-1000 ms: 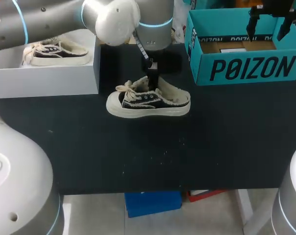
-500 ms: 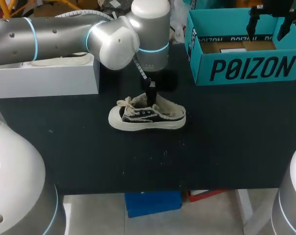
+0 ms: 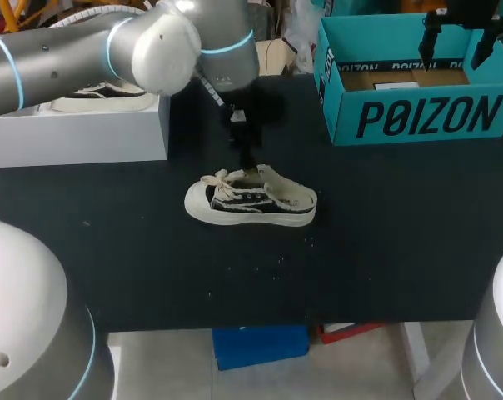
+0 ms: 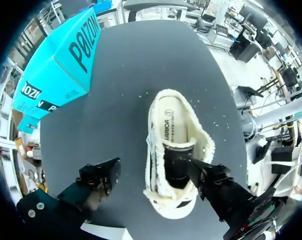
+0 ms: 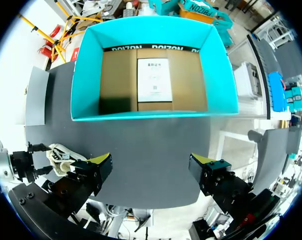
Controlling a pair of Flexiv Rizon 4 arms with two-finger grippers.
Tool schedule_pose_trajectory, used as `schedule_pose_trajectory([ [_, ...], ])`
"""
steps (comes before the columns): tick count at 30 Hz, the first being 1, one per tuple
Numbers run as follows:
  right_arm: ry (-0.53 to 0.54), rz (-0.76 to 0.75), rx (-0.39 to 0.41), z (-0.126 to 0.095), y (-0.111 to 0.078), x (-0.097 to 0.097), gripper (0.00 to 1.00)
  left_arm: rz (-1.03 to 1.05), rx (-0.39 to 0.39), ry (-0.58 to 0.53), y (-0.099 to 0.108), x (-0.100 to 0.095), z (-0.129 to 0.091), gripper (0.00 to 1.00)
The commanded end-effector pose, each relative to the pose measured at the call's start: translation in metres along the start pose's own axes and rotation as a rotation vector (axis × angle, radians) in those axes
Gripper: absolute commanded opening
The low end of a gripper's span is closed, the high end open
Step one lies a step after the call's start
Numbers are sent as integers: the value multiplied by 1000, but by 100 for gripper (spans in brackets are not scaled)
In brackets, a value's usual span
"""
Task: Take the shoe out of the shoebox, open the shoe tongue, remove and reinsert the insole, then place the shoe into the shoebox
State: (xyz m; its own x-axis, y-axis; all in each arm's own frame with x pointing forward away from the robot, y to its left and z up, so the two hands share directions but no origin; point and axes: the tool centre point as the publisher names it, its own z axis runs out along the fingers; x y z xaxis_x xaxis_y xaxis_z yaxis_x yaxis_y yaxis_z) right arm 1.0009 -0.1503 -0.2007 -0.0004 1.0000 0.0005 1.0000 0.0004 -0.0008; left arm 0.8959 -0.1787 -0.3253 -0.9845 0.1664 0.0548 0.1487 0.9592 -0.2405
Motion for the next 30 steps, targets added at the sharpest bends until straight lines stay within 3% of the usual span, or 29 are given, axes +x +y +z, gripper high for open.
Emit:
schedule_pose_trajectory([
  [1,0,0,0,0,0,0,100,14,183,-52,30,31,-56,100],
  [5,0,0,0,0,0,0,100,14,284,-85,47,42,-75,100],
  [6,0,0,0,0,0,0,100,14,338,-87,55,46,-81,100],
  [13,0,0,0,0,0,0,100,-7,414,-158,93,64,-100,100],
  [18,0,0,0,0,0,0,100,-8,431,-167,118,83,-99,100],
  [30,0,0,0,0,0,0,100,-8,431,-167,118,83,-99,100],
])
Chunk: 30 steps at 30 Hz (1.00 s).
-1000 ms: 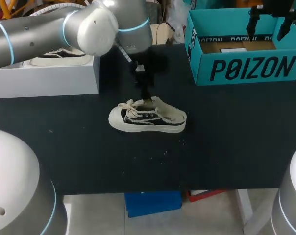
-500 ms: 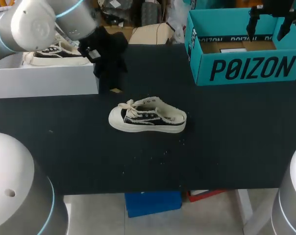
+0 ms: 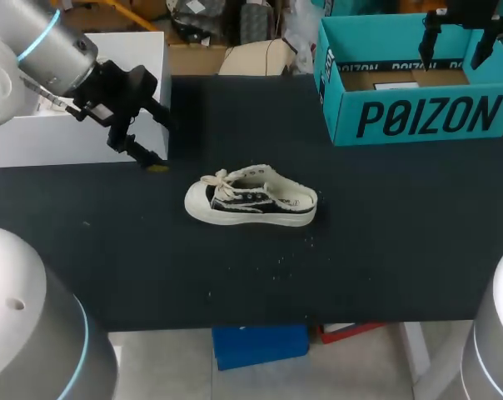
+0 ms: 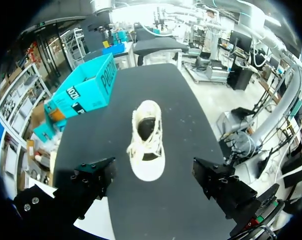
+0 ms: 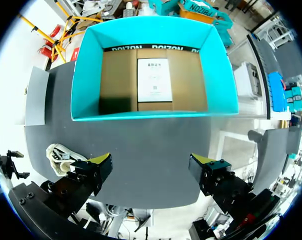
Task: Take the shoe out of the shoebox, open the shoe tongue, remove and reinsert the insole, then place the shoe into the shoebox
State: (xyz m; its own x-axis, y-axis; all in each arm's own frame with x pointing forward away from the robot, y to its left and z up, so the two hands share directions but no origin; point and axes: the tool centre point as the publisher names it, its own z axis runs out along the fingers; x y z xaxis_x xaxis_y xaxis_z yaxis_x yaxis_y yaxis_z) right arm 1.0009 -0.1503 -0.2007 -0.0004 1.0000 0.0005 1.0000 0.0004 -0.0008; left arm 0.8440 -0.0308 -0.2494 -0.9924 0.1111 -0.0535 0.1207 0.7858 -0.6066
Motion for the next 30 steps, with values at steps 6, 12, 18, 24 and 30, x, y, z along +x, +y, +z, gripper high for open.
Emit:
schedule_pose_trajectory([
  [6,0,0,0,0,0,0,100,3,22,-44,3,4,2,100],
  [12,0,0,0,0,0,0,100,3,22,-44,3,4,2,100],
  [18,41,-268,-87,-23,-42,36,100,3,22,-44,3,4,2,100],
  [24,126,-968,-245,-23,-156,136,100,3,22,-44,3,4,2,100],
  [30,126,-968,-245,-23,-156,136,100,3,22,-44,3,4,2,100],
])
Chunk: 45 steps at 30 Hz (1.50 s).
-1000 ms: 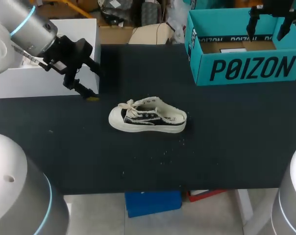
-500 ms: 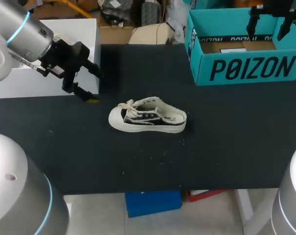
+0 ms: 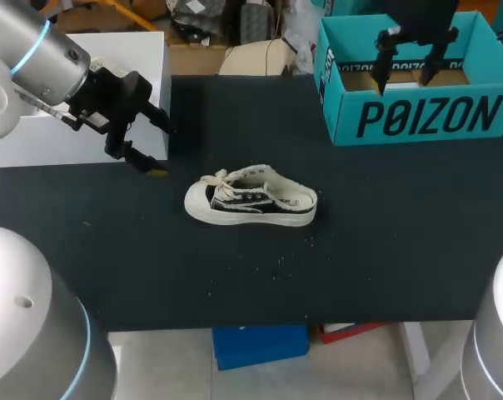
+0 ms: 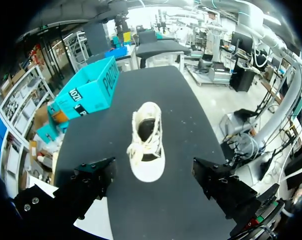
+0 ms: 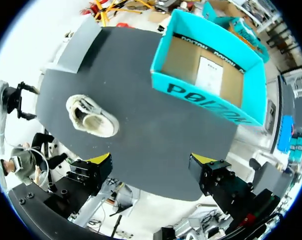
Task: Take the shoe out of the shoebox, open the shoe tongue, remove and reinsert the insole, then place the shoe into the shoebox
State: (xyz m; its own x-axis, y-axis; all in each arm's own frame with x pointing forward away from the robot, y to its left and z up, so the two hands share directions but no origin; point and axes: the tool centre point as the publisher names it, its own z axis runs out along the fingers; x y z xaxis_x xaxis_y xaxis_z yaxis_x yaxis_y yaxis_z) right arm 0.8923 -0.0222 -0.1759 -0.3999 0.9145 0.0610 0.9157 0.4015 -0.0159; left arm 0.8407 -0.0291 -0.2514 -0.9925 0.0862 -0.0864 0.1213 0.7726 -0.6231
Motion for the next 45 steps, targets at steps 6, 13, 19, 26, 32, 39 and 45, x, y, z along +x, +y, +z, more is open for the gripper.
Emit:
schedule_pose_trajectory([
  [6,11,-717,-197,6,-27,54,100,2,1,-3,1,0,1,100],
  [13,152,-1250,-158,30,-16,161,100,2,1,-3,1,0,1,100],
  [19,152,-1250,-158,30,-16,161,100,2,1,-3,1,0,1,100],
  [26,211,-1227,-259,42,-8,168,100,2,1,-3,1,0,1,100],
  [32,157,-1314,-462,68,27,175,100,2,1,-3,1,0,1,100],
  [39,121,-1306,-362,75,30,171,100,2,1,-3,1,0,1,100],
  [45,121,-1306,-362,75,30,171,100,2,1,-3,1,0,1,100],
])
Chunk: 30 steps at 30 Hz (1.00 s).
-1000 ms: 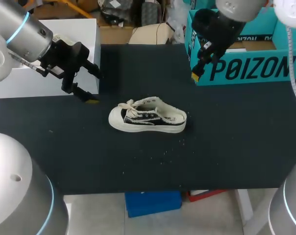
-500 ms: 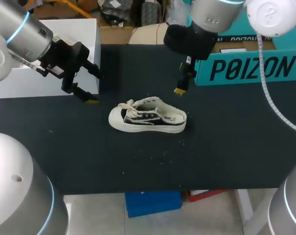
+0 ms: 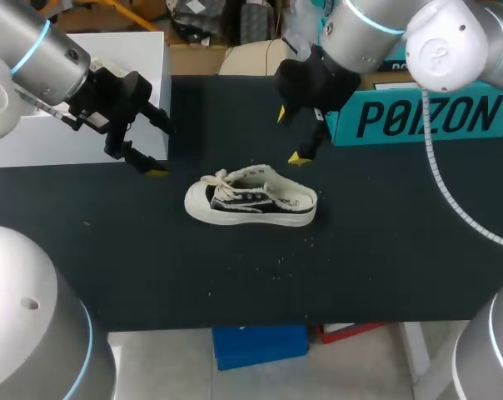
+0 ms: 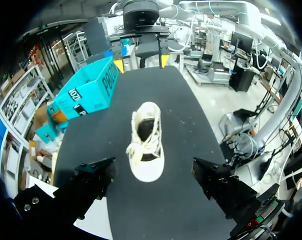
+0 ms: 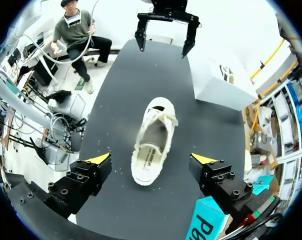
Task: Take the shoe out of the shoebox, open the shoe tongue, remove and reinsert the insole, then place the shoe into the shoebox
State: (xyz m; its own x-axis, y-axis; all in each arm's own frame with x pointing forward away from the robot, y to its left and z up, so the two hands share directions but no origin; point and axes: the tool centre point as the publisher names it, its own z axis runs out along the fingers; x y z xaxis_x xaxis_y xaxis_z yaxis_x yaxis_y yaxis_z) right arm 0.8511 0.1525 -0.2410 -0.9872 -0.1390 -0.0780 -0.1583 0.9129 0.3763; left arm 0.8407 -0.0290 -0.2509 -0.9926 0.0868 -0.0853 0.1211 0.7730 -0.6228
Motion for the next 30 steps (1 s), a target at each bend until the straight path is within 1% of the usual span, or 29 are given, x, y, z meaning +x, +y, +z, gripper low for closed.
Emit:
schedule_pose_trajectory([
  [1,-6,0,-4,-1,-2,3,100,2,2,-4,1,0,1,100],
  [2,2,23,-13,7,-7,4,100,2,2,-4,1,0,1,100],
  [4,2,72,-3,18,-19,8,100,2,2,-4,1,0,1,100],
  [8,-53,155,-67,31,-39,17,100,2,2,-4,1,0,1,100],
  [11,-117,192,-140,39,-51,23,100,2,2,-4,1,0,1,100],
  [13,-139,209,-173,45,-58,27,100,2,2,-4,1,0,1,100],
  [19,-168,229,-246,61,-70,35,100,2,2,-4,1,0,1,100],
  [20,-174,234,-271,65,-73,36,100,2,2,-4,1,0,1,100],
  [22,-179,225,-288,71,-77,36,100,2,2,-4,1,0,1,100],
  [27,-179,190,-351,88,-80,34,100,2,2,-4,1,0,1,100],
  [30,-178,183,-372,98,-84,30,100,2,2,-4,1,0,1,100],
])
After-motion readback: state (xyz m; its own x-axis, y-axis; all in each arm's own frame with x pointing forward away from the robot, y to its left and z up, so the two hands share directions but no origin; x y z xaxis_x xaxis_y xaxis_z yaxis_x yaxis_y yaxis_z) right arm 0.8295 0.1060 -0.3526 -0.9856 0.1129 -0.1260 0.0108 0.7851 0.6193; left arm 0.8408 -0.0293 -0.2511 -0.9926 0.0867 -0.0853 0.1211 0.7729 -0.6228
